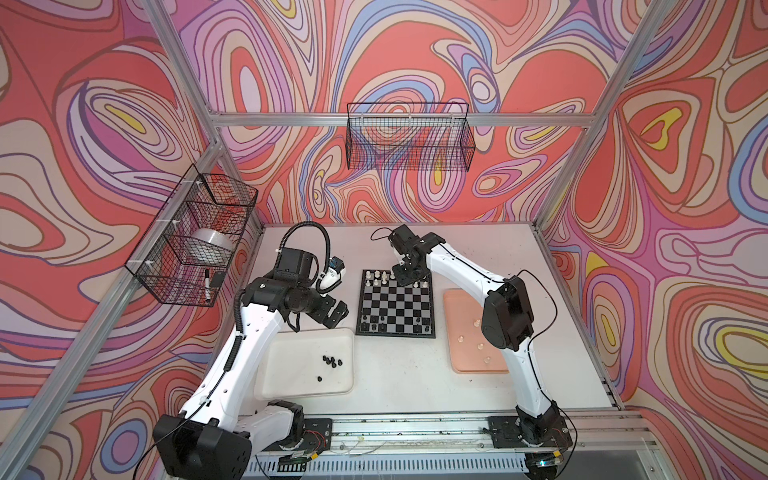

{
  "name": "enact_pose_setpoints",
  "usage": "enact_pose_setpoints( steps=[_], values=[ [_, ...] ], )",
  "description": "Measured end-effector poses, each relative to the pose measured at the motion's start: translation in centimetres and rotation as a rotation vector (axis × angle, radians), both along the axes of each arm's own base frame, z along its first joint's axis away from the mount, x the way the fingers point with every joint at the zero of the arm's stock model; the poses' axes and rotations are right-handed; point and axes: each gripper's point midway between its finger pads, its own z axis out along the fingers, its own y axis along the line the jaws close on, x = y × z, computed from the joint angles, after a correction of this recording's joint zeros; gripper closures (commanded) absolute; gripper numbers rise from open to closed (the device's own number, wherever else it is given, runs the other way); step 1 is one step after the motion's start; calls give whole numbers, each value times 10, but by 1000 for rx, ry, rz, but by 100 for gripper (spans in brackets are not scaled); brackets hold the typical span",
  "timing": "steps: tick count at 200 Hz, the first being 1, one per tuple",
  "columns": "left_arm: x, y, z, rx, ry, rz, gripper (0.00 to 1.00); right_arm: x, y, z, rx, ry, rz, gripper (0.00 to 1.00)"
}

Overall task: Set up the chess pieces on the board
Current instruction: 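Open the right gripper to release the cream pawn and raise it, then move the right gripper from the board over the pink tray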

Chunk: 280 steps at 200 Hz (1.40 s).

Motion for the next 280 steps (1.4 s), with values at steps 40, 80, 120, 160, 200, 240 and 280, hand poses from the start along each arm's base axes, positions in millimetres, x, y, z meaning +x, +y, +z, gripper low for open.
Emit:
enact_pose_setpoints(
  steps=[40,80,120,160,200,240,280],
  values=[
    [0,0,0,-1,1,-1,0,-13,-12,38,26,-44,-24,77],
    [-1,-2,0,-8,2,-5,0,-45,-56,56,6,-54,-109,71],
    [-2,-4,1,-23,5,-13,0,-81,-124,42,-23,-2,-267,63],
    [-2,-6,1,-33,9,-19,1,-109,-178,35,-21,13,-419,58],
    [-3,-9,1,-46,13,-27,1,-121,-217,23,18,36,-552,59],
    [-7,-13,2,-71,28,-45,1,-126,-218,9,54,74,-575,59],
    [-8,-15,2,-81,31,-52,1,-129,-218,2,82,99,-580,61]
  ],
)
